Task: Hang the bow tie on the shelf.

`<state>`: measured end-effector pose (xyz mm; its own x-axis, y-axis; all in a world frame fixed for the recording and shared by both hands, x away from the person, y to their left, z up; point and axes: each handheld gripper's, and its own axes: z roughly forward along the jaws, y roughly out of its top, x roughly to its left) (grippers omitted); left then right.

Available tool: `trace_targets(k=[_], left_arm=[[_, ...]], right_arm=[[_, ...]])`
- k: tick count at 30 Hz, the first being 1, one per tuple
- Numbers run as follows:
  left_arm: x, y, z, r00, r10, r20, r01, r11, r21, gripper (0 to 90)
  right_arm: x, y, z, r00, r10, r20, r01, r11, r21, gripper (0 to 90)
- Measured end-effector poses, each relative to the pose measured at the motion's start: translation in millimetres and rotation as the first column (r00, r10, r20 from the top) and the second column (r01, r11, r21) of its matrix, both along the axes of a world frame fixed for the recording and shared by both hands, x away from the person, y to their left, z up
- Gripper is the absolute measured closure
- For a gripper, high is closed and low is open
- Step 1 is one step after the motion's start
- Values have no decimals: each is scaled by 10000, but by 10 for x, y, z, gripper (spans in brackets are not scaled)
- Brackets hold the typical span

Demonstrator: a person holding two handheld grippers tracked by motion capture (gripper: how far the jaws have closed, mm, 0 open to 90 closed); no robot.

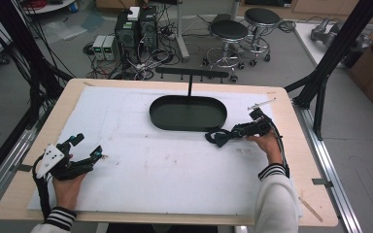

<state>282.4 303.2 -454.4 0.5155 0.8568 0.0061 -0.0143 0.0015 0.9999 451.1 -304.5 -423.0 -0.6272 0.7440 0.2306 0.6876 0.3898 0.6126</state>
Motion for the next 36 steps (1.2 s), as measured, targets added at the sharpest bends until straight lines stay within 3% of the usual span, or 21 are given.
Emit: trace_targets(k=[4, 10, 19, 25, 27, 36], left_arm=[[0, 0, 0, 10000, -1, 6, 1, 10000, -11, 172], [-1, 1, 0, 10000, -7, 9, 7, 10000, 8, 172], [-2, 1, 0, 10000, -7, 10, 7, 10000, 11, 171], [-1, 1, -1, 10000, -8, 15, 8, 10000, 9, 171], [-2, 1, 0, 10000, -11, 14, 11, 10000, 10, 171], [-2, 1, 0, 10000, -11, 13, 11, 10000, 13, 171]], right_arm=[[0, -27, -17, 9997, 18, -250, -14, 9999, 167, 429], [-2, -34, -27, 9998, 39, -219, -34, 9998, 217, 531], [-16, -45, -30, 9974, -485, -526, 498, 9985, 236, 687], [-38, -26, -11, 9965, -720, -416, 713, 9973, -192, 841], [-39, -21, -29, 9957, -734, -567, 723, 9972, -209, 850], [-69, -29, -16, 9950, -918, -395, 914, 9957, -113, 874]])
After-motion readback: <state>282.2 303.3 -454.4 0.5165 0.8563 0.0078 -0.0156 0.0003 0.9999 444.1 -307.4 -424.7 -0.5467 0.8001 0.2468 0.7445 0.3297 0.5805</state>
